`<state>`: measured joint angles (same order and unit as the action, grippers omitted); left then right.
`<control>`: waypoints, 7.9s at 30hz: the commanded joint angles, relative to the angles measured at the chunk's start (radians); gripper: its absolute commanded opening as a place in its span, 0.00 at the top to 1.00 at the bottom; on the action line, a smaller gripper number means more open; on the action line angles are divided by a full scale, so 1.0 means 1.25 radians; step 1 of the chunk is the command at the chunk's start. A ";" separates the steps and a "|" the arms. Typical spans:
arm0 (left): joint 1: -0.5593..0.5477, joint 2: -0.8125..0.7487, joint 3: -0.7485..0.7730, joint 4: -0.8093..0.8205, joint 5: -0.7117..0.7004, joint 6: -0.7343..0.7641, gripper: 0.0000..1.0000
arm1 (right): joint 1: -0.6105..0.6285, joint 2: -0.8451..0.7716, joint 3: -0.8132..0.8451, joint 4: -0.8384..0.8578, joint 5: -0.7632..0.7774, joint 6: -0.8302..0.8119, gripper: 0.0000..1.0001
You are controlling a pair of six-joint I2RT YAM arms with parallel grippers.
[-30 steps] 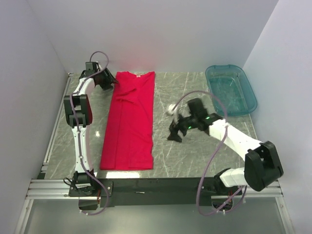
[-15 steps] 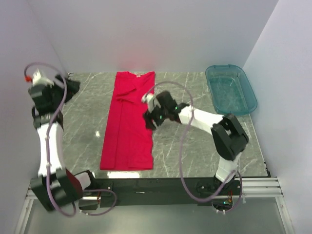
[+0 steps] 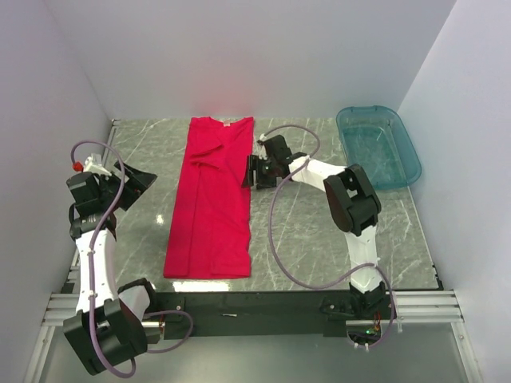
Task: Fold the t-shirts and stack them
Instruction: Fold the tshirt
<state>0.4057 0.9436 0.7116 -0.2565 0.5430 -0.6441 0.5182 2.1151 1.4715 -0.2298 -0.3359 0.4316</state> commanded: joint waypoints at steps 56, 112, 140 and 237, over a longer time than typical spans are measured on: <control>-1.281 0.185 0.370 -0.428 -0.579 0.527 0.09 | -0.156 -0.847 -0.533 -0.336 -0.444 -1.315 0.00; -1.454 0.276 -0.056 -0.160 -0.677 0.723 0.99 | 0.150 -0.815 -0.718 -0.278 -0.124 -1.400 0.17; -1.446 0.099 -0.110 -0.144 -0.599 0.797 1.00 | 0.189 -0.650 -0.634 -0.254 -0.089 -1.283 0.87; -0.890 0.386 -0.136 0.352 -0.492 1.247 0.36 | 0.006 -0.212 -0.234 -0.149 -0.038 -1.360 0.42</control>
<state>-0.7055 1.3880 0.5388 0.0742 -0.0093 0.9047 0.5274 1.8435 1.1835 -0.4732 -0.4068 -1.2774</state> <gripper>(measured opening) 0.649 0.585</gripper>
